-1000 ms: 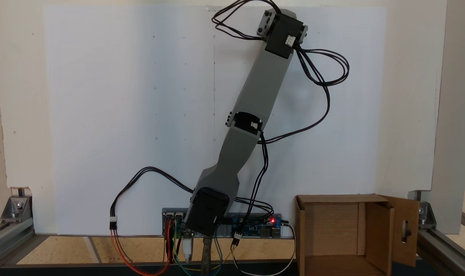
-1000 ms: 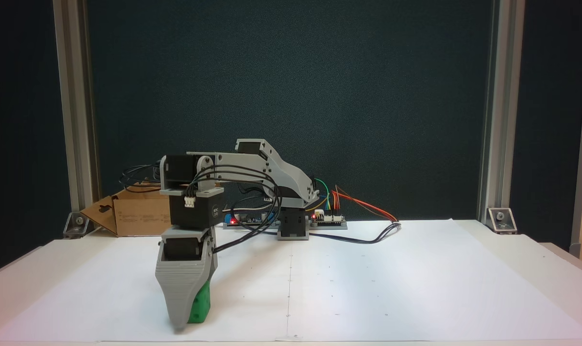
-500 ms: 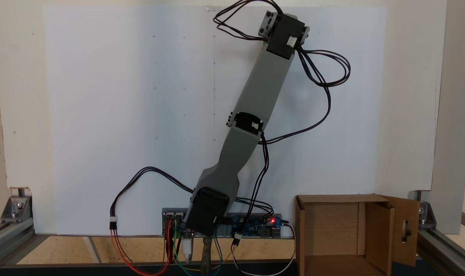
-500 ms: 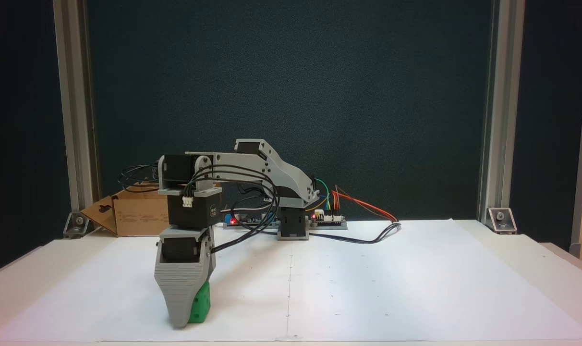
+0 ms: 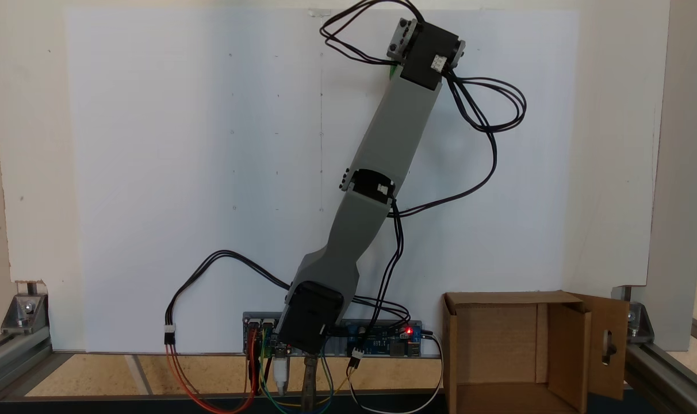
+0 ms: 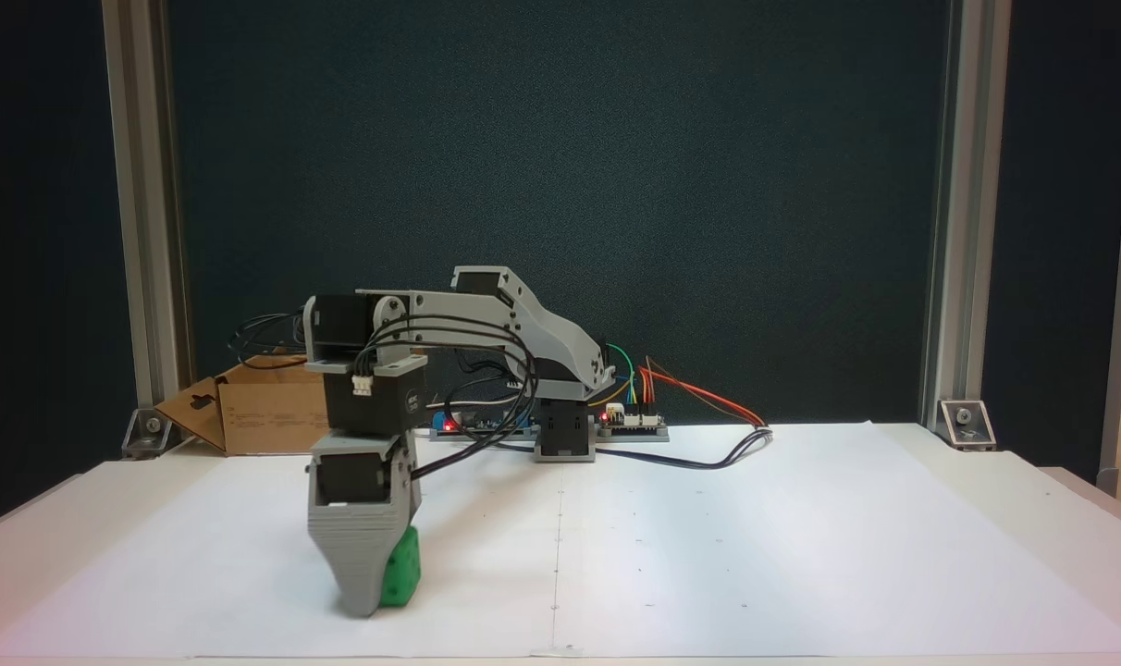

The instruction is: Grasp a green dice and put it in the bin.

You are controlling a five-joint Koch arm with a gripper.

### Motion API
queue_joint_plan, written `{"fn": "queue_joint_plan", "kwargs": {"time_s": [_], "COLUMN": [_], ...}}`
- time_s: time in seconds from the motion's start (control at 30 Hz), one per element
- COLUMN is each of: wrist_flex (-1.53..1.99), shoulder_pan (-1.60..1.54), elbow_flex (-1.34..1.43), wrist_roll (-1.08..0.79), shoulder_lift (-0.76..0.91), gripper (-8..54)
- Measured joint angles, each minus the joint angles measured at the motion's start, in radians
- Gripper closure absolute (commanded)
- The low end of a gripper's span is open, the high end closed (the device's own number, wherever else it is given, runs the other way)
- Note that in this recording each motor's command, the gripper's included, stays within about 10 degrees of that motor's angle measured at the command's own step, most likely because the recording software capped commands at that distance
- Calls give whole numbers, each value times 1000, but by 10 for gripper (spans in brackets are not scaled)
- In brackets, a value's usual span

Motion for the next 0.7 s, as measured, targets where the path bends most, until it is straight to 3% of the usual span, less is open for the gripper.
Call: {"fn": "queue_joint_plan", "kwargs": {"time_s": [0.57, 0.7], "wrist_flex": [87, 87], "shoulder_pan": [-117, -67], "elbow_flex": [591, 609], "wrist_roll": [3, 3], "shoulder_lift": [811, 1025], "gripper": [341, 341]}}
